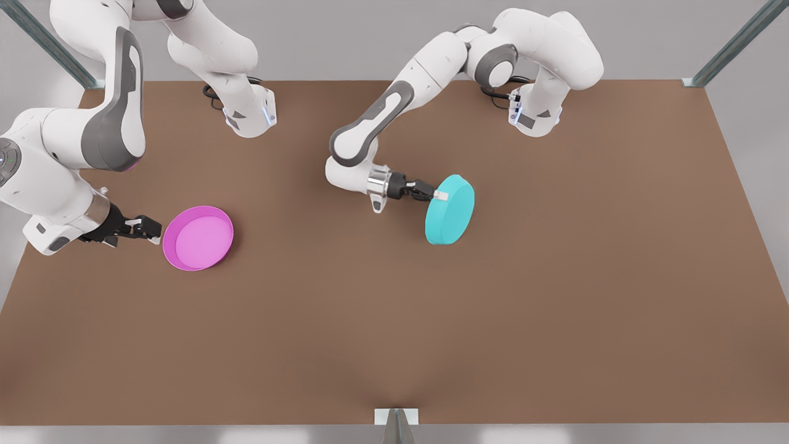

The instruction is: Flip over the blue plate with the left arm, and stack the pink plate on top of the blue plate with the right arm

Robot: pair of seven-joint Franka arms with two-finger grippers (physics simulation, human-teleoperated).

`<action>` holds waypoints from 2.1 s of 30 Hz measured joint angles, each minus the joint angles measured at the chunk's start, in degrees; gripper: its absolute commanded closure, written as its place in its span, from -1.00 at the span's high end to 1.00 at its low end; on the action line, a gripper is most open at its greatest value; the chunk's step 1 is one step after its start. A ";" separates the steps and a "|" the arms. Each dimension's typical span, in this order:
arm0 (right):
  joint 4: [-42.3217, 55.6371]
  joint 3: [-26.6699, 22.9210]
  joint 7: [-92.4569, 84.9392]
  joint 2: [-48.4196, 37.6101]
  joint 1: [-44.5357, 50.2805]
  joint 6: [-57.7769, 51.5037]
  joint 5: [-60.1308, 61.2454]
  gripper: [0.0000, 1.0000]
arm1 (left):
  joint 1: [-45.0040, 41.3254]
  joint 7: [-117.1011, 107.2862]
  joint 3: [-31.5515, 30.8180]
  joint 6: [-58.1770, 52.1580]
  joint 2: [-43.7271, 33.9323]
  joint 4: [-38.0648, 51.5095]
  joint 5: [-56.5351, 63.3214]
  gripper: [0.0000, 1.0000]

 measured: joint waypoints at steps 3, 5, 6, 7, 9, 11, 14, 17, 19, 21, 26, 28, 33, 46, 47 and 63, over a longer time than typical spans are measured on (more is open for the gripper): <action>0.00 0.00 -0.09 0.00 -0.31 -0.05 0.09 1.00 | -0.92 0.00 1.97 0.27 2.14 1.54 0.09 -0.57; 0.00 0.00 -0.17 0.00 -0.48 -0.04 0.09 1.00 | -1.87 0.00 3.68 0.36 3.49 2.15 0.11 -0.57; 0.00 0.00 -0.18 0.00 -0.40 0.00 0.09 1.00 | -2.26 -0.05 3.92 0.36 4.27 2.26 0.11 -0.57; 0.00 0.00 -0.18 0.00 -0.44 0.00 0.09 1.00 | -2.44 -0.17 4.04 0.36 4.86 2.50 0.12 -0.57; 0.00 0.00 -0.18 0.08 -0.33 0.00 0.09 1.00 | -3.44 -0.76 4.91 0.38 6.51 2.48 0.13 -0.57; 0.00 0.00 -0.18 0.09 -0.42 0.00 0.09 1.00 | -4.19 -2.14 5.67 0.36 7.79 2.45 0.04 -0.57; 0.09 -0.08 -0.18 0.70 -0.45 0.00 0.08 1.00 | -5.01 -4.26 5.71 0.27 8.93 2.10 -0.52 -0.57; 0.18 0.00 -0.42 1.14 -0.54 0.09 -0.08 1.00 | -5.36 -6.50 5.75 0.44 10.05 2.01 -1.79 -0.57; 0.18 -0.05 -0.54 1.09 -0.43 0.09 -0.09 1.00 | -5.79 -6.95 5.84 0.68 10.42 2.00 -3.05 -0.55; 0.18 0.00 -0.56 1.05 -0.35 0.00 -0.09 1.00 | -6.33 -6.96 5.84 0.79 10.47 1.87 -4.42 1.00; 0.18 0.00 -0.45 1.02 -0.49 0.00 0.08 1.00 | -8.04 -7.43 7.08 2.21 10.47 3.56 -8.78 1.00; 0.10 -0.01 0.05 1.15 -1.28 -0.17 0.17 1.00 | -8.62 -11.89 7.84 4.64 10.52 4.02 -12.28 1.00; -0.13 -0.18 0.26 1.23 -1.40 -0.09 -0.10 1.00 | -9.58 -18.09 11.44 9.37 10.52 5.25 -24.47 1.00; 0.00 -0.17 2.02 1.49 -1.19 -0.52 0.09 1.00 | -12.10 -37.92 24.18 20.12 10.49 7.28 -54.51 1.00; 0.00 -0.10 2.11 1.51 -1.27 -0.68 0.09 1.00 | -12.26 -37.96 26.46 20.16 10.41 7.28 -56.70 1.00; -5.62 2.16 -7.62 2.14 -17.21 -2.94 7.74 1.00 | 62.11 21.96 -9.25 21.61 -54.69 -17.93 -58.23 1.00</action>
